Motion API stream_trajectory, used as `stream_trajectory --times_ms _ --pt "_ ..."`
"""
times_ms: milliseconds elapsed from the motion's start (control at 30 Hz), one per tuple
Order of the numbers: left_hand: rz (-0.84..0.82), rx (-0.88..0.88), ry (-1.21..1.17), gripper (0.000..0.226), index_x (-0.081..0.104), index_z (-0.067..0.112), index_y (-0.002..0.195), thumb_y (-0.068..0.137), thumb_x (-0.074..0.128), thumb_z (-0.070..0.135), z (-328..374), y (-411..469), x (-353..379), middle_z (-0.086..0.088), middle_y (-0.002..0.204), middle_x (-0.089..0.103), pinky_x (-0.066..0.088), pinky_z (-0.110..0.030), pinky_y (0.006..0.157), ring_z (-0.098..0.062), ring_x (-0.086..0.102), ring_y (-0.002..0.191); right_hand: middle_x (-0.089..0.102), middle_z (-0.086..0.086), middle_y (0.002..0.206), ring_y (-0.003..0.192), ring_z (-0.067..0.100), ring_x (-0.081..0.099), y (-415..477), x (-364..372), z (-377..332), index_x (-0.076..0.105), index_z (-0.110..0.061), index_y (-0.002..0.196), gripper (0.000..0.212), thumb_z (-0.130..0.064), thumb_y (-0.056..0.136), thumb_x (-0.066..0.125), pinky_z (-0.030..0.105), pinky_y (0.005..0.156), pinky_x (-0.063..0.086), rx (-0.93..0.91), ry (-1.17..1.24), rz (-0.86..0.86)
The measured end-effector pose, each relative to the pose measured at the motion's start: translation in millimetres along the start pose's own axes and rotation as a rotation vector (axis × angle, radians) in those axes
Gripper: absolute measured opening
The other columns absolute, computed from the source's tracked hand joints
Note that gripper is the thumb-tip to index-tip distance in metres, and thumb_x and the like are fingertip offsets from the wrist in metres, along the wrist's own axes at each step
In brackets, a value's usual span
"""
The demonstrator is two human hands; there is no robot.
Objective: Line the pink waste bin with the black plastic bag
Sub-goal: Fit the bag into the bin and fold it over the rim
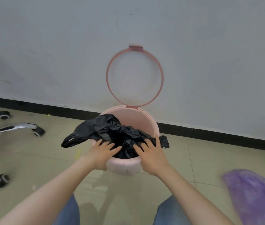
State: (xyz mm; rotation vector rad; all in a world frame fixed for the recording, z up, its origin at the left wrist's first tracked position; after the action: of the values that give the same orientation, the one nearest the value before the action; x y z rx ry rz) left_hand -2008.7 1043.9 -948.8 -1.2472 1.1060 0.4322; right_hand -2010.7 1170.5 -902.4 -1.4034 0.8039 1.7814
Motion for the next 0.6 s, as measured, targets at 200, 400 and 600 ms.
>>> stream_trajectory --times_ms 200,400,600 --pt "0.111 -0.055 -0.128 0.069 0.016 0.021 0.144 0.088 0.039 0.055 -6.8 -2.2 -1.2 -0.008 0.137 0.047 0.020 -0.037 0.111 -0.027 0.036 0.129 0.060 -0.001 0.065 0.064 0.022 0.058 -9.5 -3.0 16.1 0.066 -0.022 0.099 0.053 -0.015 0.048 0.079 0.048 0.095 0.038 0.079 0.096 0.178" --pt "0.343 -0.028 -0.161 0.053 0.049 0.023 0.128 0.082 0.057 0.048 -13.7 -7.0 -21.2 -0.004 0.113 0.059 0.033 -0.033 0.101 -0.023 0.051 0.111 0.054 0.000 0.059 0.061 0.022 0.049 -6.6 -1.6 31.1 0.068 -0.018 0.092 0.050 -0.004 0.046 0.082 0.033 0.081 0.031 0.075 0.148 0.293" --pt "0.753 0.048 -0.206 0.018 0.070 0.029 0.069 0.066 0.054 0.035 -13.8 -35.3 -27.8 0.011 0.047 0.058 0.031 -0.018 0.066 -0.009 0.058 0.048 0.052 0.001 0.056 0.066 0.019 0.031 -33.8 1.3 50.5 0.066 -0.024 0.088 0.024 -0.017 0.067 0.060 0.031 0.074 0.029 0.057 0.162 0.450"
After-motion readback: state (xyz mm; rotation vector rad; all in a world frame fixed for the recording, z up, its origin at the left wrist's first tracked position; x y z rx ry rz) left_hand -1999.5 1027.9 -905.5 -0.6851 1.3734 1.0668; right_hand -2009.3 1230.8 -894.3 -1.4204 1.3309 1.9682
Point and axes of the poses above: each hand's wrist, its own y-axis towards the middle knuckle, its own x-axis out of the palm, z = x × y, the point moved 9 cm from there along y, towards the middle knuckle
